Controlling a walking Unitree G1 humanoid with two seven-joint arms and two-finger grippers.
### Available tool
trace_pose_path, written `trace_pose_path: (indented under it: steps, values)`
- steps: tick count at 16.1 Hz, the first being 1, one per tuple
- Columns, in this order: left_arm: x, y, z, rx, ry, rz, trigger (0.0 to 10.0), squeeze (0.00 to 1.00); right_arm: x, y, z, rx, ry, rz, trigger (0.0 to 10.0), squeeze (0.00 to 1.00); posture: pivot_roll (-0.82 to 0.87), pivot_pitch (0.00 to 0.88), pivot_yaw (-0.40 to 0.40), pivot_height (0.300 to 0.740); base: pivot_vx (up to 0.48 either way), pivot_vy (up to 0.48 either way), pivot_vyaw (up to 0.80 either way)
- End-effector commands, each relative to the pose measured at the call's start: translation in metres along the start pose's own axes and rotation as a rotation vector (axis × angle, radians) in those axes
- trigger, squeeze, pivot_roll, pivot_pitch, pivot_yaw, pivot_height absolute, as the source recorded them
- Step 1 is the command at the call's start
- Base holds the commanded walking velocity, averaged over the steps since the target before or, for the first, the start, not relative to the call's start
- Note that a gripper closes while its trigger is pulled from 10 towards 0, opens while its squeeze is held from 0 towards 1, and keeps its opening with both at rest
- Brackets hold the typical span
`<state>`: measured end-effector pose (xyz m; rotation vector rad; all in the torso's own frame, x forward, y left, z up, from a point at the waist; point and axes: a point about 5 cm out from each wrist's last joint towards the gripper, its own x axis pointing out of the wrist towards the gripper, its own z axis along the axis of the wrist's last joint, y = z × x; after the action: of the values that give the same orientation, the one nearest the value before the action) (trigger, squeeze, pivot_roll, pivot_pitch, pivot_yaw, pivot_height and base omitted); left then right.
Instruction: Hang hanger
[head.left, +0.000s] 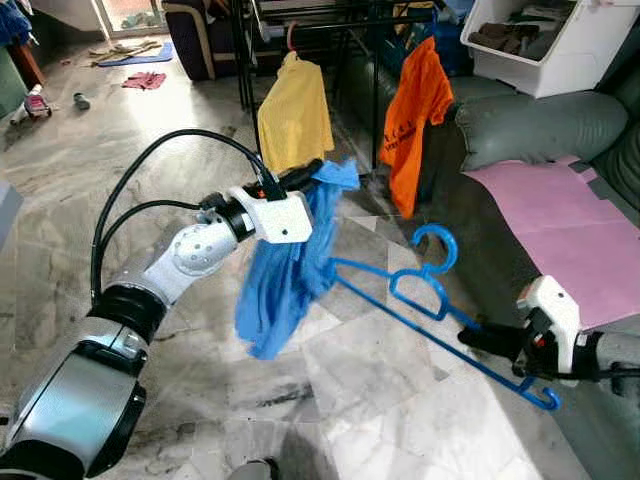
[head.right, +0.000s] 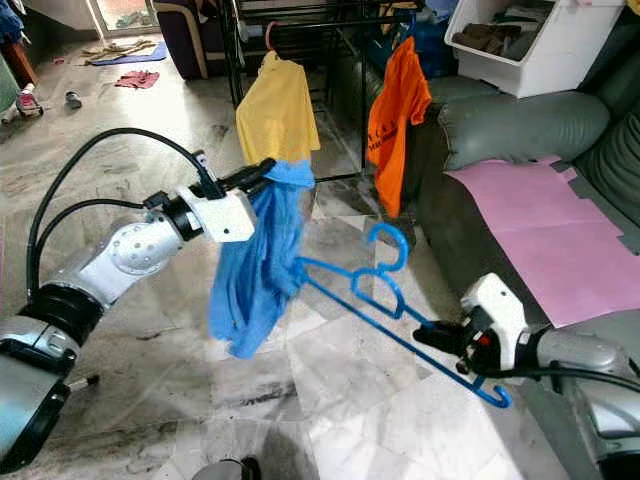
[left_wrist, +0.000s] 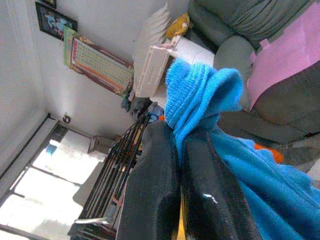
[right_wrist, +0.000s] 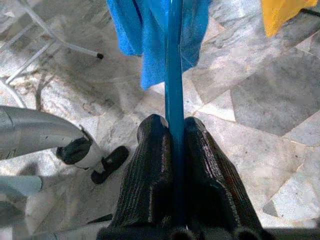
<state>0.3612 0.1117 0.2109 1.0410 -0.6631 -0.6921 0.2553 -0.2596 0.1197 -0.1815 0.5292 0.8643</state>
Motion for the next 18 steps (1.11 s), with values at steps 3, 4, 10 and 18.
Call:
trace_pose_path:
  steps: [3,4,10,18]
  values:
    - [0.002,0.010,0.003,-0.008,-0.038,0.022,10.0,0.00,0.002,-0.009,-0.006,-0.050,0.051,-0.094,10.0,0.00,0.00,0.070,0.005,0.740,0.000,0.000,0.00]
    - [0.001,0.010,0.002,-0.008,-0.030,0.020,10.0,0.00,0.002,-0.015,-0.008,-0.059,0.065,-0.143,10.0,0.00,0.00,0.067,0.006,0.740,0.000,0.000,0.00]
    - [-0.002,0.002,0.000,-0.015,-0.029,-0.003,10.0,0.00,0.007,-0.011,0.003,-0.077,-0.014,-0.104,10.0,0.00,0.00,0.064,0.007,0.740,0.000,0.000,0.00]
    - [0.011,-0.023,0.029,-0.044,-0.200,-0.068,10.0,0.00,0.022,-0.001,0.003,-0.074,-0.009,0.013,10.0,0.00,0.00,0.067,0.004,0.740,0.000,0.000,0.00]
